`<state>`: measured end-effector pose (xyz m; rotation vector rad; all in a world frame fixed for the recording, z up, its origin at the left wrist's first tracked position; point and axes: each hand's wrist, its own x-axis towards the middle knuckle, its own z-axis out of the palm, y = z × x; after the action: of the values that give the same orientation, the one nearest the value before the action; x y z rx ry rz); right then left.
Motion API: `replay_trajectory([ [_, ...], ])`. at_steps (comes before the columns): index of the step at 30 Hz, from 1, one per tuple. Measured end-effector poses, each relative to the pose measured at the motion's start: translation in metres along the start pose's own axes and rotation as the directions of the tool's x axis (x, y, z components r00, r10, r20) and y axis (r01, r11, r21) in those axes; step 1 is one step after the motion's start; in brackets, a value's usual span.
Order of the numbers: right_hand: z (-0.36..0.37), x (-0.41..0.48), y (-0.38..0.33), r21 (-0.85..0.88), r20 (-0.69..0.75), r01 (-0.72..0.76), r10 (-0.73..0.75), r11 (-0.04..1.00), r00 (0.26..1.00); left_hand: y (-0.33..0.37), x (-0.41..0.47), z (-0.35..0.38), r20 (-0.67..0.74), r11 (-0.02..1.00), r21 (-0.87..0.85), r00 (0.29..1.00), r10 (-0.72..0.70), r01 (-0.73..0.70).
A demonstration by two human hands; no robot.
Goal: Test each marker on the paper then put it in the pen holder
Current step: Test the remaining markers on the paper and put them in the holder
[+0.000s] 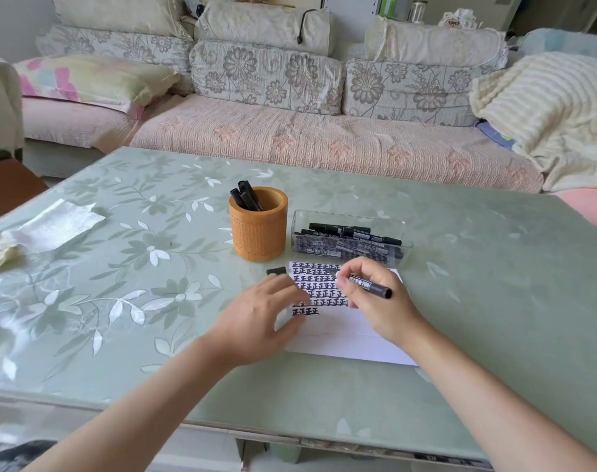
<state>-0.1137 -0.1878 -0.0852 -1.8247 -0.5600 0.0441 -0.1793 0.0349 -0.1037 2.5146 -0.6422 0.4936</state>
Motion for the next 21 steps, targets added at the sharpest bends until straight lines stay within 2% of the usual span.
replay_trajectory([
  [4, 0.006, -0.003, 0.003, 0.136, 0.022, -0.152, 0.150, 0.979, 0.988, 0.010, -0.011, 0.008, 0.063, 0.998, -0.022, 0.996, 0.059, -0.057],
  [9, 0.014, -0.004, 0.012, 0.056, -0.010, -0.255, 0.256, 0.965, 0.967, 0.009, -0.014, 0.013, 0.085, 0.995, 0.042, 0.993, 0.083, -0.087],
  [12, 0.016, -0.003, 0.015, -0.013, -0.015, -0.238, 0.237, 0.971, 0.971, 0.008, -0.014, 0.014, 0.080, 0.997, 0.039, 0.994, 0.069, -0.072],
  [21, 0.017, -0.004, 0.021, -0.038, 0.027, -0.158, 0.159, 0.987, 0.987, 0.006, -0.012, 0.017, 0.069, 0.999, 0.011, 0.997, 0.043, -0.044],
])
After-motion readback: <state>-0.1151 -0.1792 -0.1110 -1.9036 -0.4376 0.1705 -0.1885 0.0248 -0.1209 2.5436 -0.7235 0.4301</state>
